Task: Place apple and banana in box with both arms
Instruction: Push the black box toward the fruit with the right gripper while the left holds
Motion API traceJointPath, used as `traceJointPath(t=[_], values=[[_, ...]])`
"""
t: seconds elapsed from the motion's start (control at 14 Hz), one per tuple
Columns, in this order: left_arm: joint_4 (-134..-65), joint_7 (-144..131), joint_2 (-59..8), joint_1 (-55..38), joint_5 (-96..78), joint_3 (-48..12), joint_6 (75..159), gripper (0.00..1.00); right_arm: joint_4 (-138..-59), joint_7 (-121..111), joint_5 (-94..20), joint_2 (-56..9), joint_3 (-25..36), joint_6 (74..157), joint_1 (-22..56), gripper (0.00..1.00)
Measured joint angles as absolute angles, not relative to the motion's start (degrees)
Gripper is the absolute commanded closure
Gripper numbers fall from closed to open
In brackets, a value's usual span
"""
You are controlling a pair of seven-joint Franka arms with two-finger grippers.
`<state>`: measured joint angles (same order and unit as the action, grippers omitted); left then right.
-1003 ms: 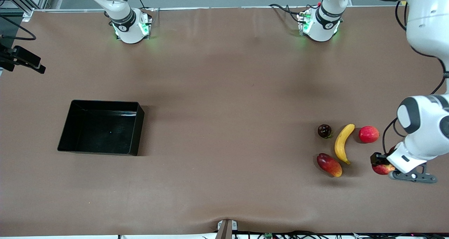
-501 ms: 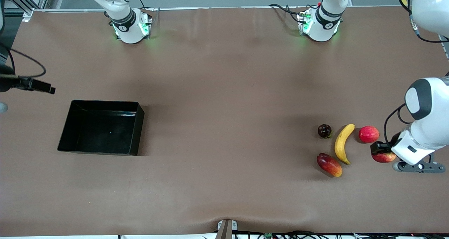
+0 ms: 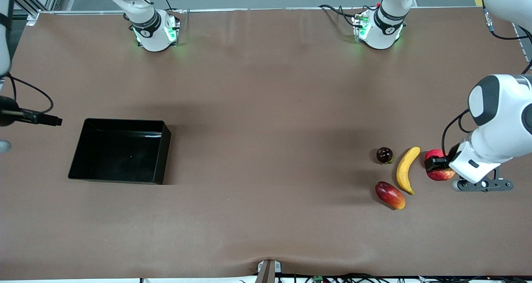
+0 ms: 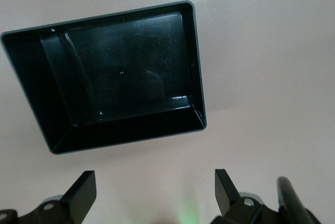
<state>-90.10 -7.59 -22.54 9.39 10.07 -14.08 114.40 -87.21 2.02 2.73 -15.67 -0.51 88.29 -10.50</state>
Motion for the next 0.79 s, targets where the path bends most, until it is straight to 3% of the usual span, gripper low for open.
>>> traceJointPath(t=[0.5, 0.72, 0.79], values=[[-92.6, -8.7, -18.6, 9.4, 9.9, -14.9, 112.2, 1.0, -95.5, -2.4, 4.6, -23.4, -0.2, 103.7, -13.4, 0.0], [-92.7, -11.9, -17.9, 9.4, 9.6, -16.9, 110.5, 1.0, -102.3, -5.4, 4.6, -25.1, -0.1, 114.5, -16.2, 0.51], [-92.7, -13.5, -17.7, 9.4, 9.6, -17.8, 109.9, 1.0, -103.7, -5.8, 4.6, -25.8, -0.1, 116.4, -16.8, 0.73]])
